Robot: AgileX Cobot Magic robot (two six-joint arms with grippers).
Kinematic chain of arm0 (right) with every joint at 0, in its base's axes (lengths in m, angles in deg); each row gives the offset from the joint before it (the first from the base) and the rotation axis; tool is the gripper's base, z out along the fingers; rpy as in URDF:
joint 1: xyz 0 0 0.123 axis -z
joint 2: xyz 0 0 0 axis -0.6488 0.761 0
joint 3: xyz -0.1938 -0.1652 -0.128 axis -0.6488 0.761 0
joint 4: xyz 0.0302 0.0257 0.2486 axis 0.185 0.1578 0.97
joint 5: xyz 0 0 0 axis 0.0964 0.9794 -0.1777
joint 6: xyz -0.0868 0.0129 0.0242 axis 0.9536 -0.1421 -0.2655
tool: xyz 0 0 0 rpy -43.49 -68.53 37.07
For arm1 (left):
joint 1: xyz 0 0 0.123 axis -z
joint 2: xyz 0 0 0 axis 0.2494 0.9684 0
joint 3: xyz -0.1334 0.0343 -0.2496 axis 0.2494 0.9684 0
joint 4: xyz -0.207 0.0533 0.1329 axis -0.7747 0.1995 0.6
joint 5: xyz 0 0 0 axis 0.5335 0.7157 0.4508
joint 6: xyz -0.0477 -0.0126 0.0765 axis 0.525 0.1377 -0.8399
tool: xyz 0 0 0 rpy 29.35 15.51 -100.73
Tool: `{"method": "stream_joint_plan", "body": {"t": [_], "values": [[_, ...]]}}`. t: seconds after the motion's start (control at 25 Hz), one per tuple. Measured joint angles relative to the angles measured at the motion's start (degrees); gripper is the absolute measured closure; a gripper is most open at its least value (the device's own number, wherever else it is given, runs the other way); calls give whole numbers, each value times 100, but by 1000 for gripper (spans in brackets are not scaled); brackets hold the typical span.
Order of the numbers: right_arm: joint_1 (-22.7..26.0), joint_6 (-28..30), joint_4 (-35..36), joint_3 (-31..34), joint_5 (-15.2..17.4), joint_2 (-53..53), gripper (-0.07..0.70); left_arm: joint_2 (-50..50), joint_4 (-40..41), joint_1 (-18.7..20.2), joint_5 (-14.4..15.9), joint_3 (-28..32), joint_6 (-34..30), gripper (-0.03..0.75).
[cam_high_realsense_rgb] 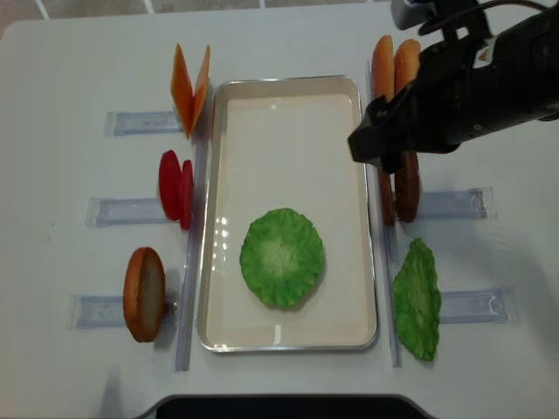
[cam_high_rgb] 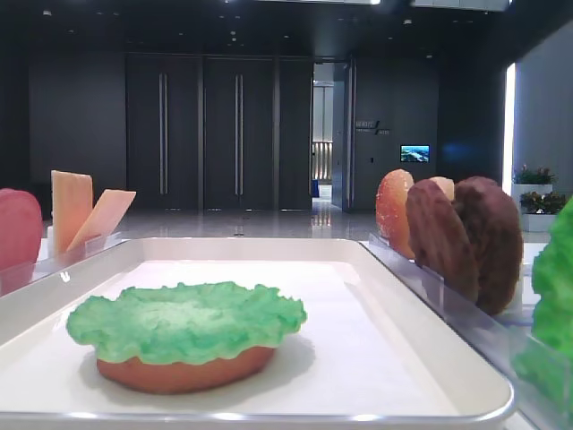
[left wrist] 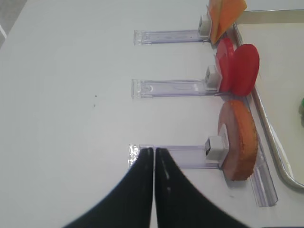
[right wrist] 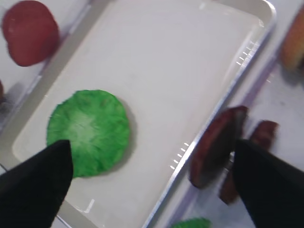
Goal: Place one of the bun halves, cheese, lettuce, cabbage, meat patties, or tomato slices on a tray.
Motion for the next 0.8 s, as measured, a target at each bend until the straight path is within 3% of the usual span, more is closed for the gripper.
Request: {"method": "stream_joint_plan", "body": {"t": [0.2,0.48,0.64,0.8], "values": [[811,-801,-982,0,926,-247,7,0,0,0,0,0,0,715],[2168,-1157,-1619,0,1961,-269,36,0,0,0,0,0,0,715],[2860,-1326,-2035,0,2426,-273,41,0,0,0,0,0,0,715],[3210,-1404,-2252,6,2603,-378,41,0,0,0,0,0,0,715]]}}
